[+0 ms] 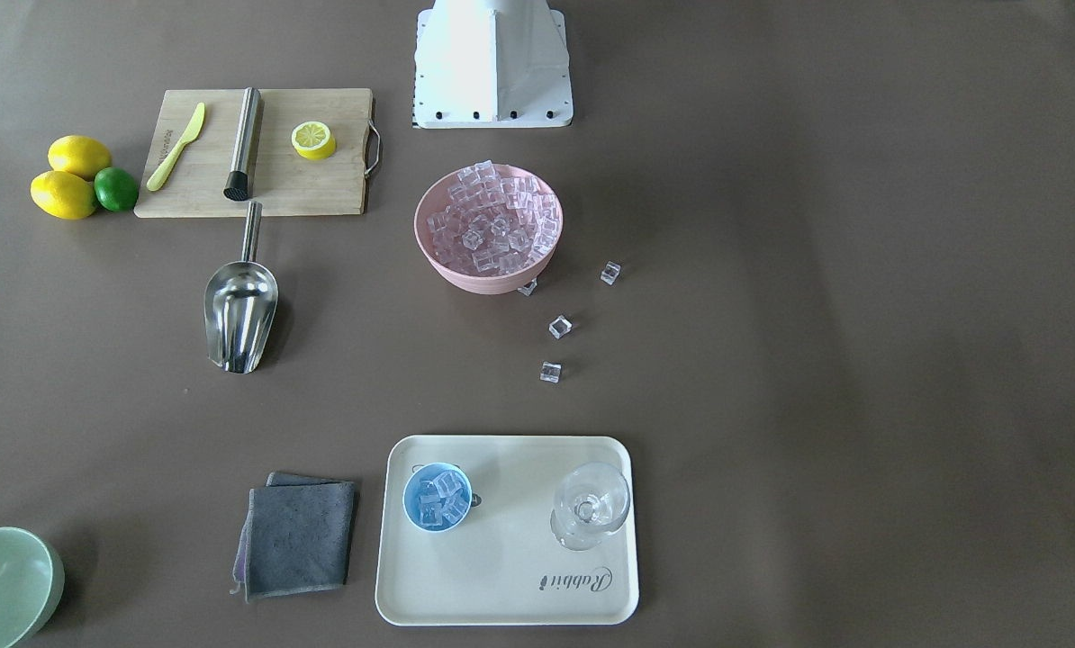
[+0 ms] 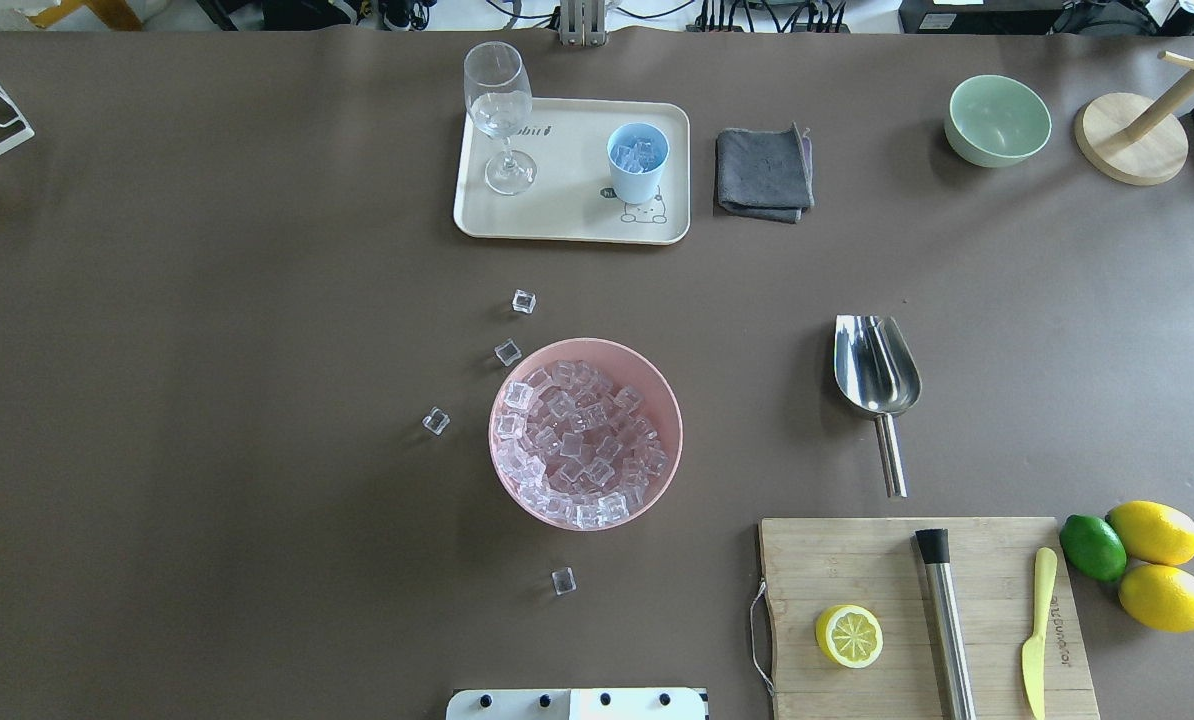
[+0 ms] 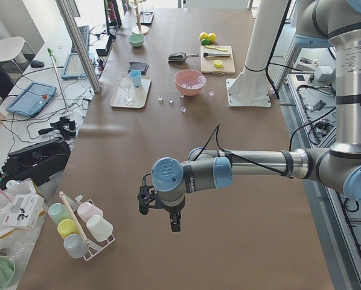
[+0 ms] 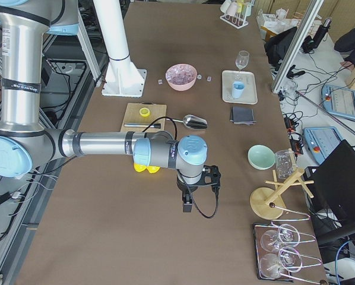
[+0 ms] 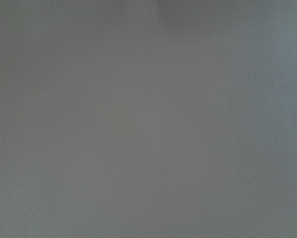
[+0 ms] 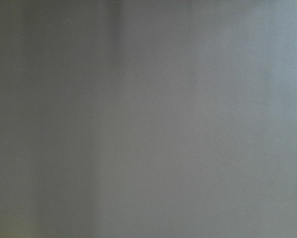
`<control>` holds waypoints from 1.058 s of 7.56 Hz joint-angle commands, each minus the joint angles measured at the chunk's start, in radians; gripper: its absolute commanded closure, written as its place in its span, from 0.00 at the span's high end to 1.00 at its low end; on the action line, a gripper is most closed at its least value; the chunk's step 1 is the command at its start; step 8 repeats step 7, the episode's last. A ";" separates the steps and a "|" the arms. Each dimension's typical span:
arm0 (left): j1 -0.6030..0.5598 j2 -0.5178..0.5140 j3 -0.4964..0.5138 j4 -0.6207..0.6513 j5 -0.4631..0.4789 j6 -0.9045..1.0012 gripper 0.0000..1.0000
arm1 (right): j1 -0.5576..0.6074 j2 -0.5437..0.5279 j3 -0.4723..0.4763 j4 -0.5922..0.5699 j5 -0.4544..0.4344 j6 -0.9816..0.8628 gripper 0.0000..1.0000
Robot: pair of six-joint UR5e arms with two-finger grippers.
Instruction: Put ice in cup with scoop
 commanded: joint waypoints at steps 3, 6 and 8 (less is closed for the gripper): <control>-0.008 0.002 -0.007 0.002 -0.002 0.002 0.98 | 0.000 -0.001 -0.003 0.000 0.001 -0.001 1.00; 0.003 -0.002 0.036 -0.008 0.000 0.005 0.98 | 0.000 -0.001 -0.004 0.000 0.001 -0.001 1.00; 0.001 0.000 0.040 -0.006 -0.003 0.005 0.98 | 0.000 -0.001 -0.004 0.000 0.001 -0.001 1.00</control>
